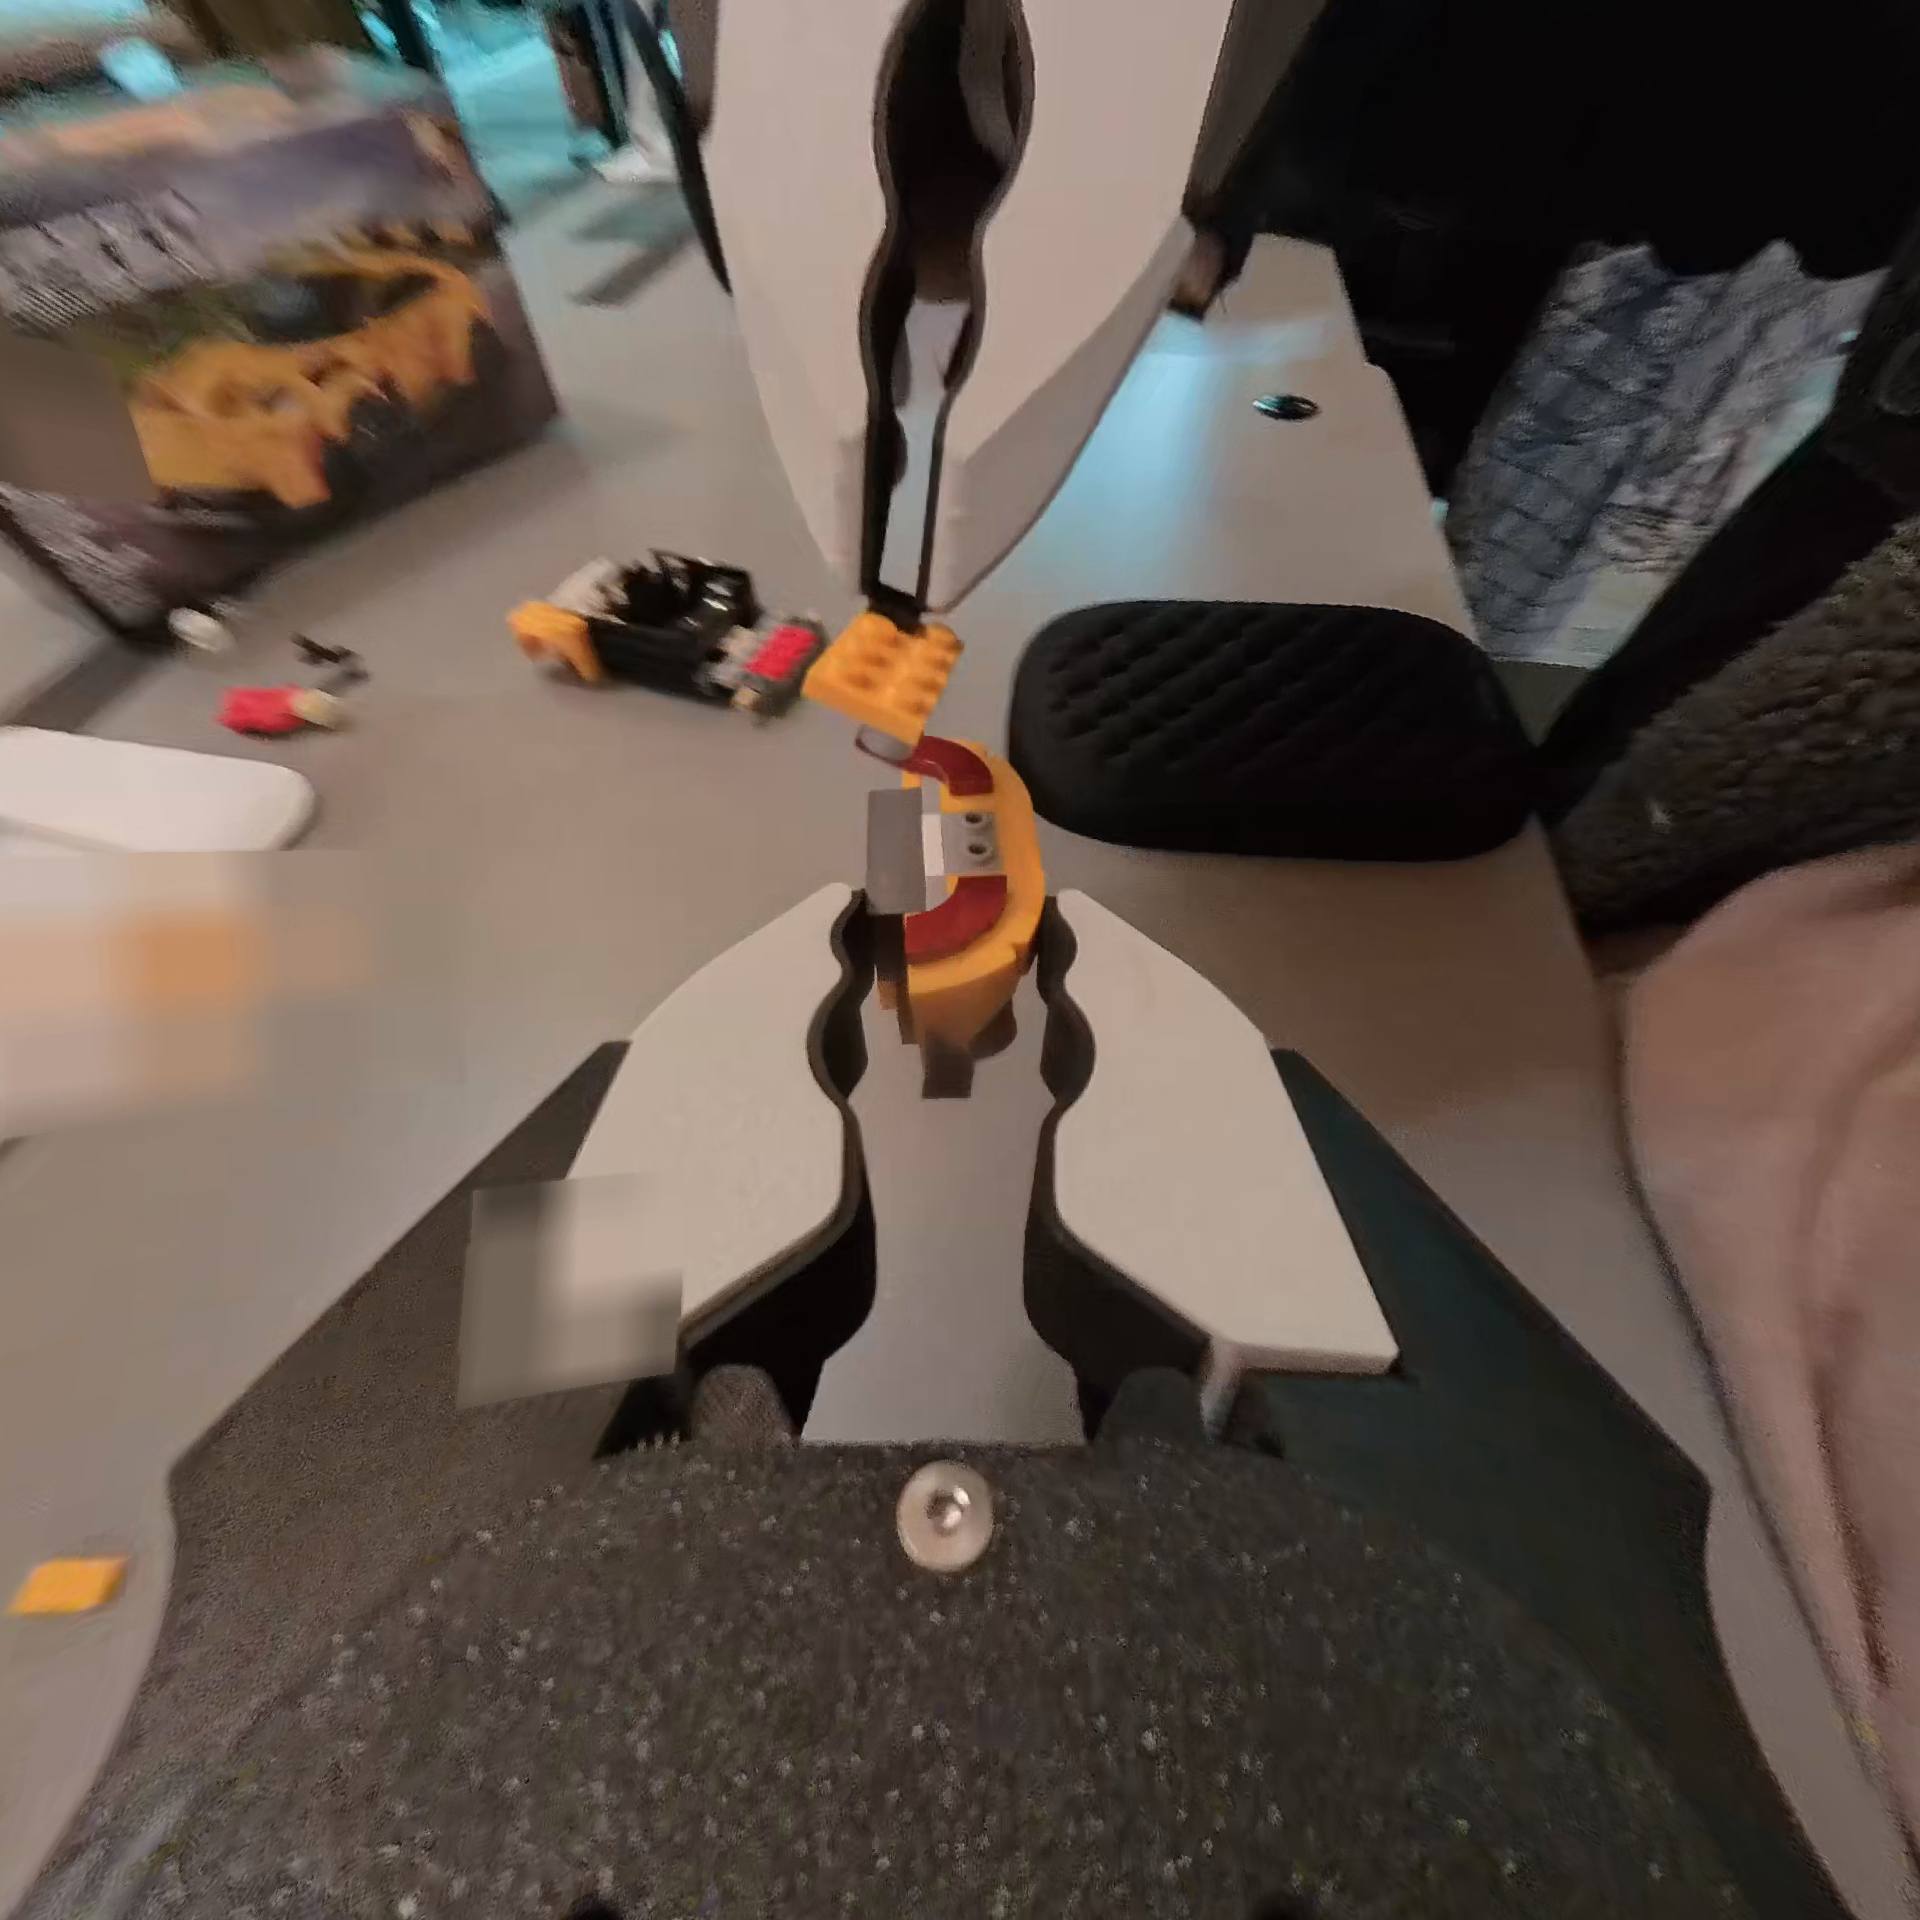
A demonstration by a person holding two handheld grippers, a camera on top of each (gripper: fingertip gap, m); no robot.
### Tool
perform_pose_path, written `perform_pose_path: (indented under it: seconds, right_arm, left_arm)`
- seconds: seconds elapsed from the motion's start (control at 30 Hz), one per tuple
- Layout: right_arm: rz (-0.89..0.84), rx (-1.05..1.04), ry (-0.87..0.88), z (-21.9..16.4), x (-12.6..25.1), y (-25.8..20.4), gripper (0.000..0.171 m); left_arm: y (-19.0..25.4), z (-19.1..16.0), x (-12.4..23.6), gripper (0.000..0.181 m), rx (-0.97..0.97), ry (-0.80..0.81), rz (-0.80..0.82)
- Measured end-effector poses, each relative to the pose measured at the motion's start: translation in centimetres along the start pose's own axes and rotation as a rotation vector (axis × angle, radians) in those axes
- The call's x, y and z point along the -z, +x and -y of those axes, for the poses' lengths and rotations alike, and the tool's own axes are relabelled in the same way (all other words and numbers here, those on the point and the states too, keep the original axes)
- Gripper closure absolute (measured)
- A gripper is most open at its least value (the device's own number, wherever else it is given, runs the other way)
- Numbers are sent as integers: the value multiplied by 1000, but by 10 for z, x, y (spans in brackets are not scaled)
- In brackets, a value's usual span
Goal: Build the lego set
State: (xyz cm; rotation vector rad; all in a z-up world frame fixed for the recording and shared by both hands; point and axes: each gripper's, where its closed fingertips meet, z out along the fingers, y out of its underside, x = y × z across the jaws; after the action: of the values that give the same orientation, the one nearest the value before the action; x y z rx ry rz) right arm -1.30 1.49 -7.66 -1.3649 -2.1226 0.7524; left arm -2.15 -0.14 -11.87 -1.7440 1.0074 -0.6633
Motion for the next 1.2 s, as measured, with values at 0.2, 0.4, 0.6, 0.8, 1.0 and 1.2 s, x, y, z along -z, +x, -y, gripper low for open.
perform_pose_path:
  seconds: [0.2,0.4,0.6,0.8,1.0,1.2]
  right_arm:
    - [211,-109,-13,-24,-23,-15,165]
    - [336,-230,16,-35,-33,-20,164]
    - [380,-241,-40,-40,-40,-19,164]
    - [404,-262,-93,-54,-52,-21,164]
    - [393,-289,-132,-66,-63,-22,164]
    - [359,-285,-182,-69,-67,-24,164]
  left_arm:
    - [11,-25,-16,151,122,-96,-227]
    - [11,-24,-13,151,214,-61,-289]
    - [9,-32,-15,151,267,-99,-306]
    - [9,-45,-20,151,272,-173,-296]
    - [9,-60,-26,151,253,-268,-265]
    - [10,-71,-30,150,212,-338,-232]
